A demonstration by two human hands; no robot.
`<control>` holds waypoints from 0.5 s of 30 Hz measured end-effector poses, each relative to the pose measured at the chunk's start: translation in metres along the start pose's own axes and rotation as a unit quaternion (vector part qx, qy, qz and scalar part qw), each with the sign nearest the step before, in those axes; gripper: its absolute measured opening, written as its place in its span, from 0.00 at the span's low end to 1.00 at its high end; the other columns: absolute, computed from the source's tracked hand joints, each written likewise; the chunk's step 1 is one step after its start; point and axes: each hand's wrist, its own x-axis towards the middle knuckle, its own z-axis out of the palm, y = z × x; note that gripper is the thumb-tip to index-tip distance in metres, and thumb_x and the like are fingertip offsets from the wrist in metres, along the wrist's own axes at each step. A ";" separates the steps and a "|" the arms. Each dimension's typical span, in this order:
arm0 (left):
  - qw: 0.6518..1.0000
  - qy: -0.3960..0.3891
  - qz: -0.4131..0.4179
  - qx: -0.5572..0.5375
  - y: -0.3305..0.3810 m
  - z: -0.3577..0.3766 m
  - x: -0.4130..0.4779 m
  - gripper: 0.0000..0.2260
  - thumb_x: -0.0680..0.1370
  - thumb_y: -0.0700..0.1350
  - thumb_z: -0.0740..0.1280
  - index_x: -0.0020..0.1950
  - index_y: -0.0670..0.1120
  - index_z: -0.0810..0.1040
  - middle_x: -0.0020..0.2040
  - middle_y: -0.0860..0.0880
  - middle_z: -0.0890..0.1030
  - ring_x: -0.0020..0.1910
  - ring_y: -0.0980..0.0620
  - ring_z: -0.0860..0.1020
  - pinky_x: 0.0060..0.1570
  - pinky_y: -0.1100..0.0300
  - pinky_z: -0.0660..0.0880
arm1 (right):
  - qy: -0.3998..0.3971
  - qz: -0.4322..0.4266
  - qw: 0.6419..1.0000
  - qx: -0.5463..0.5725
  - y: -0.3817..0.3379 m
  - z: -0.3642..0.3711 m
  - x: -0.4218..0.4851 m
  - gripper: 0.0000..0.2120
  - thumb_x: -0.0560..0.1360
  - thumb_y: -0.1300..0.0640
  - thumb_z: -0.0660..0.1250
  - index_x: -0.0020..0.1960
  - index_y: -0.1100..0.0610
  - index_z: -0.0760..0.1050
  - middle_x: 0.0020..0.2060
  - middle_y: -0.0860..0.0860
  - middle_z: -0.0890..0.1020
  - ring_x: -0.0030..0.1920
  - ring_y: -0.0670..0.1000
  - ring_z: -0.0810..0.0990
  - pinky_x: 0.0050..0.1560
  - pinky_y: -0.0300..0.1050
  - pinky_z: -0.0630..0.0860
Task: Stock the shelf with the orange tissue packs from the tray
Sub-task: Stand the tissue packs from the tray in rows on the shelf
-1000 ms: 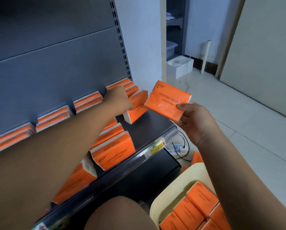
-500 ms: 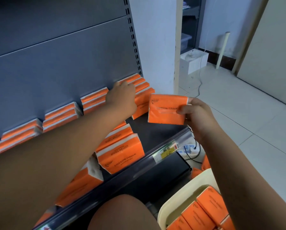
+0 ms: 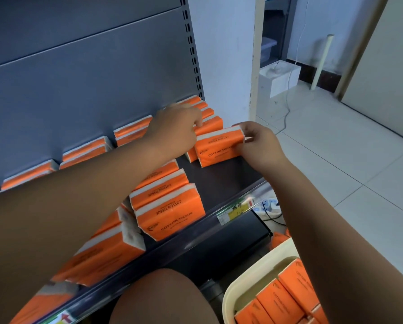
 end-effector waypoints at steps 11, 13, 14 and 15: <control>0.999 -0.038 0.014 0.026 0.006 0.005 -0.005 0.14 0.74 0.60 0.70 0.52 0.52 0.76 0.52 0.53 0.78 0.51 0.50 0.75 0.47 0.49 0.77 | 0.008 -0.015 0.998 -0.065 -0.006 0.020 0.011 0.21 0.72 0.62 0.66 0.65 0.52 0.78 0.55 0.49 0.83 0.54 0.51 0.81 0.50 0.43 0.76; 0.999 -0.040 0.009 0.011 0.006 0.006 -0.005 0.13 0.74 0.56 0.71 0.53 0.52 0.75 0.54 0.52 0.78 0.52 0.49 0.76 0.49 0.45 0.78 | 0.016 -0.019 0.997 -0.076 -0.008 0.023 0.011 0.21 0.73 0.61 0.66 0.65 0.52 0.78 0.56 0.49 0.83 0.54 0.50 0.81 0.51 0.44 0.75; 0.999 -0.040 0.005 0.008 0.007 0.007 -0.006 0.13 0.74 0.55 0.72 0.54 0.52 0.74 0.55 0.52 0.78 0.53 0.49 0.76 0.49 0.45 0.79 | 0.021 -0.021 0.996 -0.081 -0.008 0.024 0.012 0.21 0.72 0.62 0.66 0.65 0.52 0.78 0.56 0.49 0.83 0.54 0.50 0.80 0.51 0.44 0.75; 0.999 -0.039 0.003 0.010 0.008 0.007 -0.006 0.13 0.74 0.54 0.72 0.54 0.51 0.75 0.55 0.51 0.78 0.53 0.48 0.76 0.49 0.44 0.79 | 0.024 -0.021 0.996 -0.086 -0.008 0.025 0.012 0.20 0.72 0.62 0.66 0.64 0.53 0.78 0.56 0.49 0.83 0.54 0.50 0.80 0.51 0.44 0.74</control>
